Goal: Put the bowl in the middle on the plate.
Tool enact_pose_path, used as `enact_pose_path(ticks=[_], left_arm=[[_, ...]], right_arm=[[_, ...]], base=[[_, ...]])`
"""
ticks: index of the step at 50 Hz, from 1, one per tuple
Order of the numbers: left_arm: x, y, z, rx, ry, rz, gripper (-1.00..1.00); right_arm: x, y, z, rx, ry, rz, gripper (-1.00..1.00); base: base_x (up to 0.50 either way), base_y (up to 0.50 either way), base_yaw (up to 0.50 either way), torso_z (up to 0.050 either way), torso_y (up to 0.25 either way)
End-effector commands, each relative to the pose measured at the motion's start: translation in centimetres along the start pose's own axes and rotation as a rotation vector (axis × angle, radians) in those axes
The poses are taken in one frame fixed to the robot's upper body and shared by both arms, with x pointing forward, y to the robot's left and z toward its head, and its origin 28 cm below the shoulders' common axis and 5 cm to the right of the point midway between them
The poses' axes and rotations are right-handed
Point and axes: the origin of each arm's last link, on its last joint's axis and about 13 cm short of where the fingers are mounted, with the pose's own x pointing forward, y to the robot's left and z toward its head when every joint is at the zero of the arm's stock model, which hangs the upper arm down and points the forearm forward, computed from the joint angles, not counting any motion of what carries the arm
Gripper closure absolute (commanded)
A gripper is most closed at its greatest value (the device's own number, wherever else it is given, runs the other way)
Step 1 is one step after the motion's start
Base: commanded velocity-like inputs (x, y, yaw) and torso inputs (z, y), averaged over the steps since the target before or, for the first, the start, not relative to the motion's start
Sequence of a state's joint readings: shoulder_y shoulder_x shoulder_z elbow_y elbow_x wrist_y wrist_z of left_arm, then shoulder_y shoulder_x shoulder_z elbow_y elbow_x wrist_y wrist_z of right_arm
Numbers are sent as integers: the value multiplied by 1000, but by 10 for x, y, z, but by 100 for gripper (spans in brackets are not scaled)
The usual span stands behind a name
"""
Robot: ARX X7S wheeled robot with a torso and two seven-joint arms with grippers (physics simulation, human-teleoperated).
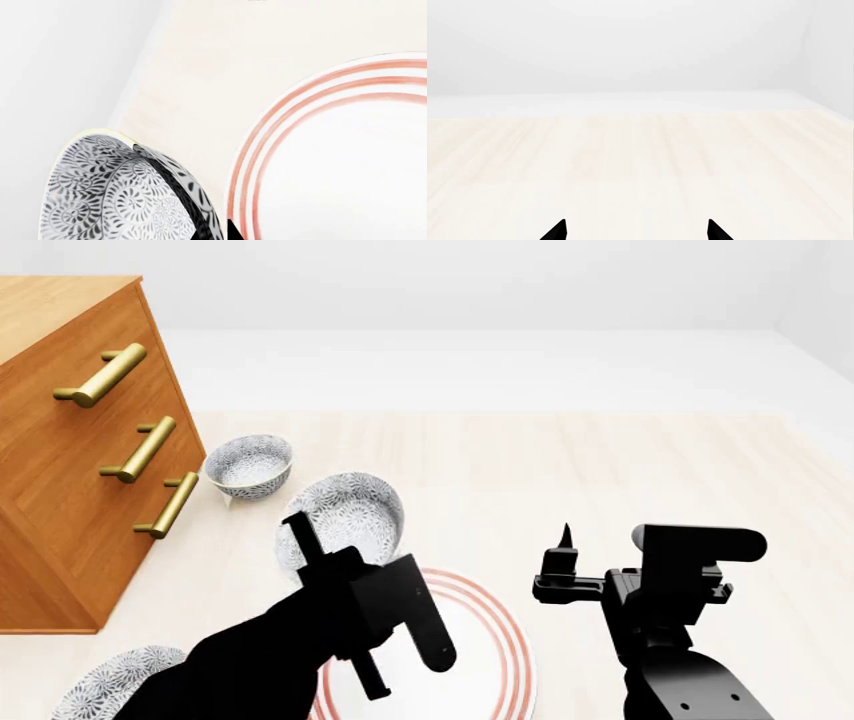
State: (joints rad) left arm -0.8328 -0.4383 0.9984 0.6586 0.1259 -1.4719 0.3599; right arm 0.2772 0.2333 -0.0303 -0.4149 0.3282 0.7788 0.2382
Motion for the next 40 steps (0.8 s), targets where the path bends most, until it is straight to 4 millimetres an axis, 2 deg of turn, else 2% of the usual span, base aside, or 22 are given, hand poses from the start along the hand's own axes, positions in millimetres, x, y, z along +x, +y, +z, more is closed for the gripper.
enact_pose_path(ticks=[1, 16, 40], left_arm=[[-5, -9, 0, 91, -31, -9, 100], [-2, -30, -2, 231, -36, -78, 100], [-3, -42, -2, 295, -76, -138, 100]], right_arm=[[0, 0, 1, -1, -1, -2, -100], [0, -1, 0, -1, -2, -3, -100], [1, 0, -2, -1, 5, -1, -100]], base=[[0, 0, 0, 0, 0], [0, 0, 0, 0, 0], [0, 0, 0, 0, 0]])
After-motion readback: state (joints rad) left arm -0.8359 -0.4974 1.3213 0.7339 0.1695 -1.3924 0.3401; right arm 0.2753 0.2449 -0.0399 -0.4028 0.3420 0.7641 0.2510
